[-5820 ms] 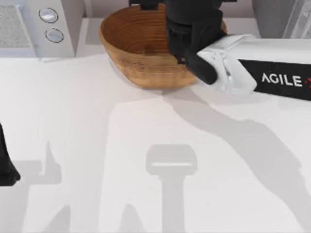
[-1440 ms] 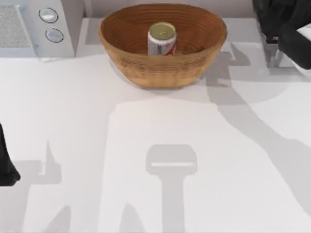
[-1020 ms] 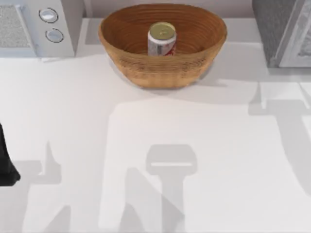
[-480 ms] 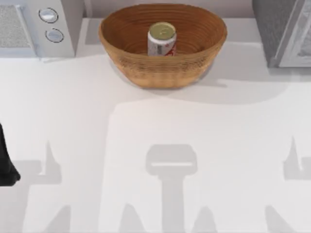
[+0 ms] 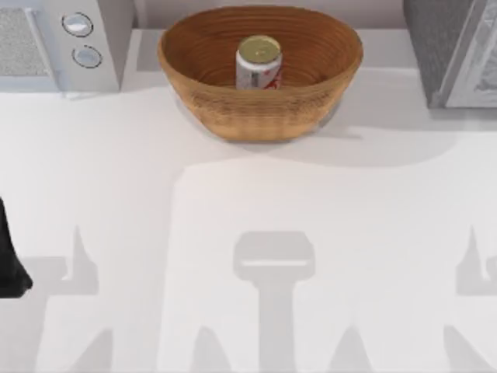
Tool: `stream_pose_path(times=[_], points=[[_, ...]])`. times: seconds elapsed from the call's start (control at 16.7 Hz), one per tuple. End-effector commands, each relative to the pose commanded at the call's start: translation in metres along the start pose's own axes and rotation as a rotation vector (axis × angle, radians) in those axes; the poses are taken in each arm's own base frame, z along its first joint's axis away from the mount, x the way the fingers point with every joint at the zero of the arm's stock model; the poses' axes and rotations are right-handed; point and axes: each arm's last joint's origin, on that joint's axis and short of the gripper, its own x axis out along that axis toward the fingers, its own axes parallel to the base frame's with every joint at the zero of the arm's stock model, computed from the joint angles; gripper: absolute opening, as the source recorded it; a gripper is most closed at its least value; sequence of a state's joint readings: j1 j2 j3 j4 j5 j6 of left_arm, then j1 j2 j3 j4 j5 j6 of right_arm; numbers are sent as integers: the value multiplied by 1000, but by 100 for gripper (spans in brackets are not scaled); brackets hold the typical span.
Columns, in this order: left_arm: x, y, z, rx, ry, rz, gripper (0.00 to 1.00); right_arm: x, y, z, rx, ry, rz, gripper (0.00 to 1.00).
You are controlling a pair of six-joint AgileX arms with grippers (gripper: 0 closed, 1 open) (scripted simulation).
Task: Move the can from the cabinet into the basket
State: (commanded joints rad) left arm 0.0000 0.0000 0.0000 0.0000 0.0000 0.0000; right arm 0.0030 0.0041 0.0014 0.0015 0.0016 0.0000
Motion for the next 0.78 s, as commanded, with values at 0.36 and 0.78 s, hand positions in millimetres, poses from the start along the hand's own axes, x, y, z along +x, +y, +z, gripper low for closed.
stream_pose_path(times=[0.36,0.78], points=[[0,0,0,0,0,0,100,8,-11,20,-7,-46,2,100],[0,0,0,0,0,0,100,47,-72,45,-25,-39,-4,100]])
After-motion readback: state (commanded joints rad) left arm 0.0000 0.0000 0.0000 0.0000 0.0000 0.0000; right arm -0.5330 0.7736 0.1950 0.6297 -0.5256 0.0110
